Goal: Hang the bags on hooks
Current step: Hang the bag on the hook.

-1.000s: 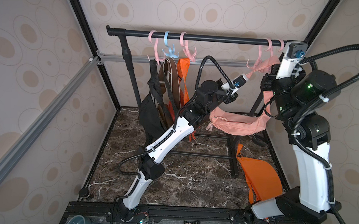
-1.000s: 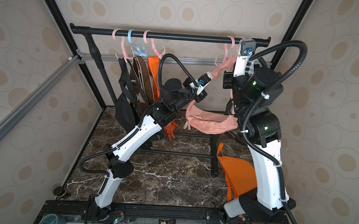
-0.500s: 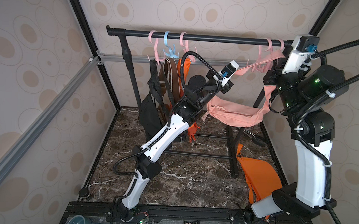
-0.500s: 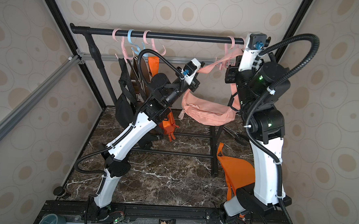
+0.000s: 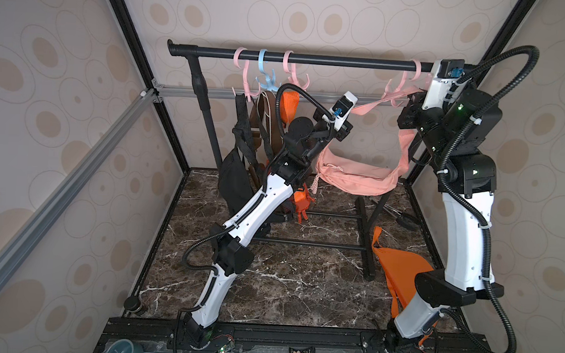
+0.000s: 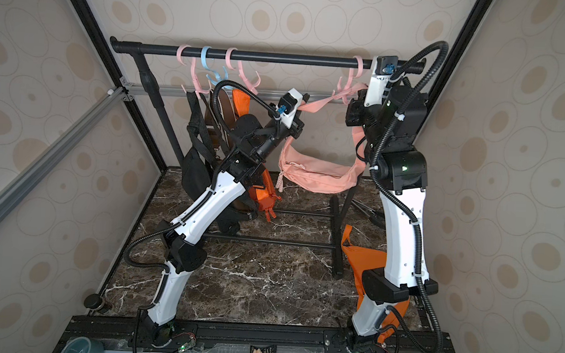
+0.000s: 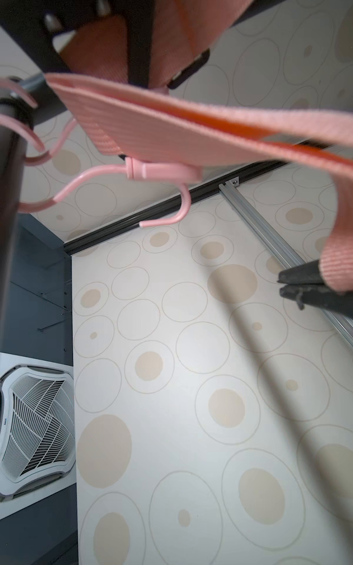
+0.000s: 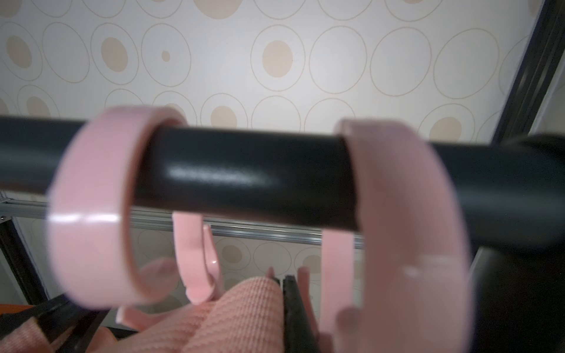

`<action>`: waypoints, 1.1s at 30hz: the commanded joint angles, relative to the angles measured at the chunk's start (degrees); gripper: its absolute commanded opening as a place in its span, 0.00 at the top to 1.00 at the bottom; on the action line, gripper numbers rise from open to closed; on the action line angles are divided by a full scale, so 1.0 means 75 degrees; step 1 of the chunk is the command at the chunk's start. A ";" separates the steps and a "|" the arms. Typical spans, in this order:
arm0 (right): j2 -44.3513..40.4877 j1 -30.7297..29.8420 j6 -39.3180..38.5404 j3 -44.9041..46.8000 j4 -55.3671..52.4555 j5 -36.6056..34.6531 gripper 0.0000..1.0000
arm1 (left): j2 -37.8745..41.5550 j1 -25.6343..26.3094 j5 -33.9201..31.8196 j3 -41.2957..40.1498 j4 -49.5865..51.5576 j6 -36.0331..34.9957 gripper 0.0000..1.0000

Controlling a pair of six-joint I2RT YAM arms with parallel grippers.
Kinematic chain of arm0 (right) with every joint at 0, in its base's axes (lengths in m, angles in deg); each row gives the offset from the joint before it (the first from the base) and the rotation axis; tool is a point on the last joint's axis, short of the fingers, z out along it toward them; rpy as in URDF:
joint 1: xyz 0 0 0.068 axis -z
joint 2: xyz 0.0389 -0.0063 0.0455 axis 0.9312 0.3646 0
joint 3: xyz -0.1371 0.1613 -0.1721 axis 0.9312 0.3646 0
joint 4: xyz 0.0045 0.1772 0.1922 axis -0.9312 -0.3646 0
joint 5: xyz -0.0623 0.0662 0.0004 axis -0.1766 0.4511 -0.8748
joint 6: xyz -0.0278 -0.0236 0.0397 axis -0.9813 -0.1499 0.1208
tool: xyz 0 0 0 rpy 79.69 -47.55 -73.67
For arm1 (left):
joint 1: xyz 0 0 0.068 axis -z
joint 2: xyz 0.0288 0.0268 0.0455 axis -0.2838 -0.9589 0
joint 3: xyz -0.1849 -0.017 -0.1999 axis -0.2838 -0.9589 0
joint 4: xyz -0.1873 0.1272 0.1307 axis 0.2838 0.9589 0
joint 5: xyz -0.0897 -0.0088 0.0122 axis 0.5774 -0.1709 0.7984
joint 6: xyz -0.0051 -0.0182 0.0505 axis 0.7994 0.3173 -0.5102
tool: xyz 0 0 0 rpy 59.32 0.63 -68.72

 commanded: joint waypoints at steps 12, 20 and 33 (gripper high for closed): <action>-0.1528 0.0271 0.0667 0.2217 0.1142 0.0031 1.00 | -0.0228 0.0046 0.0001 -0.0103 0.0390 0.0142 1.00; -0.2016 0.0276 0.0879 0.3308 0.1378 0.0376 1.00 | -0.0448 0.0293 -0.0234 -0.0103 0.1036 -0.0096 1.00; -0.2361 0.0276 0.1342 0.4516 0.1929 0.1143 1.00 | -0.0303 0.0571 -0.0333 -0.0158 0.1741 -0.0062 0.71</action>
